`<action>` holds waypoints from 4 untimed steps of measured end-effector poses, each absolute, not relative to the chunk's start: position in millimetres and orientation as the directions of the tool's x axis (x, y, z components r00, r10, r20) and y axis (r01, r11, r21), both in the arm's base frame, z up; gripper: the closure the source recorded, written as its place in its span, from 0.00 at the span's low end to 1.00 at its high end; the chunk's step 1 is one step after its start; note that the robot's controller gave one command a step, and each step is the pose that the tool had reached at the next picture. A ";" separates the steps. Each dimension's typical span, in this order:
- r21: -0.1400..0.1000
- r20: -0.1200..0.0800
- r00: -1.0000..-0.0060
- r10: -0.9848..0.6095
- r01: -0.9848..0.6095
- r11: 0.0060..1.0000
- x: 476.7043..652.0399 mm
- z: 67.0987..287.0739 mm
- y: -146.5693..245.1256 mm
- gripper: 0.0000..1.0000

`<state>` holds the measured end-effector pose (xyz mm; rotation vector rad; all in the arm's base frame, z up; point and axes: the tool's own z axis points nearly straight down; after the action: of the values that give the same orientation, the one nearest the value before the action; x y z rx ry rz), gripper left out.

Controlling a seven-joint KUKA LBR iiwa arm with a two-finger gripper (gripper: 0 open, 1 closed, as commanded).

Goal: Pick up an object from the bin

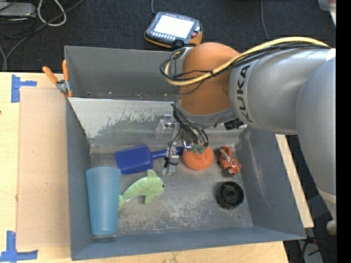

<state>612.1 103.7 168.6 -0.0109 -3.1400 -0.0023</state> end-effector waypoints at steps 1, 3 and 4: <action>0.002 0.001 -1.000 0.007 0.007 1.000 612.0 168.4 103.7 0.00; 0.002 -0.006 -0.999 -0.033 -0.033 0.999 579.5 94.3 134.9 0.00; 0.004 0.003 -0.996 -0.085 -0.085 0.996 530.4 79.1 208.4 0.00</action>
Offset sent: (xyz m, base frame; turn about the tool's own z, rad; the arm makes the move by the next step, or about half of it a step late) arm -0.0346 0.0187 -0.0639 -0.0219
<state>530.4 208.4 79.1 0.1328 -3.1353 -0.0063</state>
